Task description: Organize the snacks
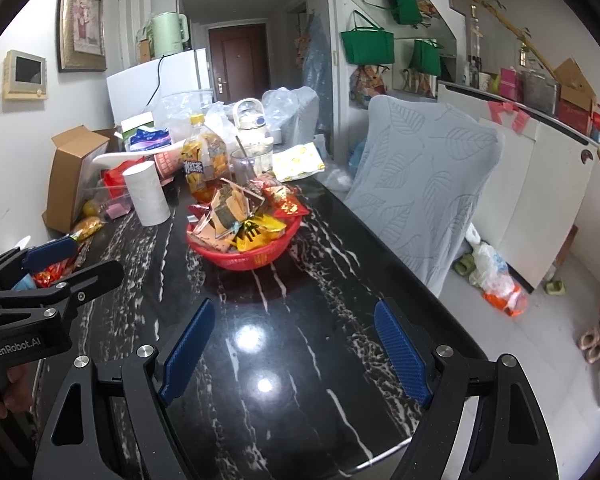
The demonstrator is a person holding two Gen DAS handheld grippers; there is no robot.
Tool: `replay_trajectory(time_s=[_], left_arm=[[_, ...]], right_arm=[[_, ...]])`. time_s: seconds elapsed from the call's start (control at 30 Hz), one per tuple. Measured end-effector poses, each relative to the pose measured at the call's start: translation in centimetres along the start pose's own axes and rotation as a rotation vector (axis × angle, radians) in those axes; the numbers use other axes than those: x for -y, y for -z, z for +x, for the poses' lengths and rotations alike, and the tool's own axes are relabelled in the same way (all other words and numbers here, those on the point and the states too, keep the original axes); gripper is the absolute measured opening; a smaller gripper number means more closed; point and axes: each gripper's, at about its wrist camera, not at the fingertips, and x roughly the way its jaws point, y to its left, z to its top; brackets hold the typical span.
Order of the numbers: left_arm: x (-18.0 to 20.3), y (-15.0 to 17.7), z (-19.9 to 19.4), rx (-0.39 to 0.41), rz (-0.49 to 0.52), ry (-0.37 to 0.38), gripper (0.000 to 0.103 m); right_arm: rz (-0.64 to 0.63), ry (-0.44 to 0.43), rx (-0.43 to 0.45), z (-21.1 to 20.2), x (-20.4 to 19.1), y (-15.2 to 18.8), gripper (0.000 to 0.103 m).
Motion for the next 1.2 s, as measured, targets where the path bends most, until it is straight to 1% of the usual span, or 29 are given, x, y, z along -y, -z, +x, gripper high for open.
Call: replay_trajectory(time_s=[0.23,0.6,0.8,0.9,1.0,1.2], left_arm=[[0.1,0.1,0.2,-0.008,0.009,-0.015,0.088],[-0.1,0.2,0.5,-0.022,0.002,-0.013,0.088],[-0.2,0.3,0.6,-0.024,0.004,-0.024,0.088],[-0.2,0.3,0.8,-0.027,0.002,-0.021,0.088],[-0.3,0.4,1.0,-0.039,-0.003,-0.002,0.088],[-0.3,0.6,1.4,-0.048,-0.008,-0.015,0.088]], right_arm=[[0.001,0.002,-0.001,0.2,0.0,0.0,0.083],[-0.002,0.009,-0.009,0.6,-0.1,0.1,0.083],[-0.003,0.010,-0.012,0.8,-0.1,0.2,0.083],[-0.003,0.010,-0.014,0.9,-0.1,0.3,0.083],[-0.005,0.010,-0.021,1.2,-0.1,0.4,0.083],[-0.007,0.008,-0.030,1.5,-0.1,0.4,0.083]])
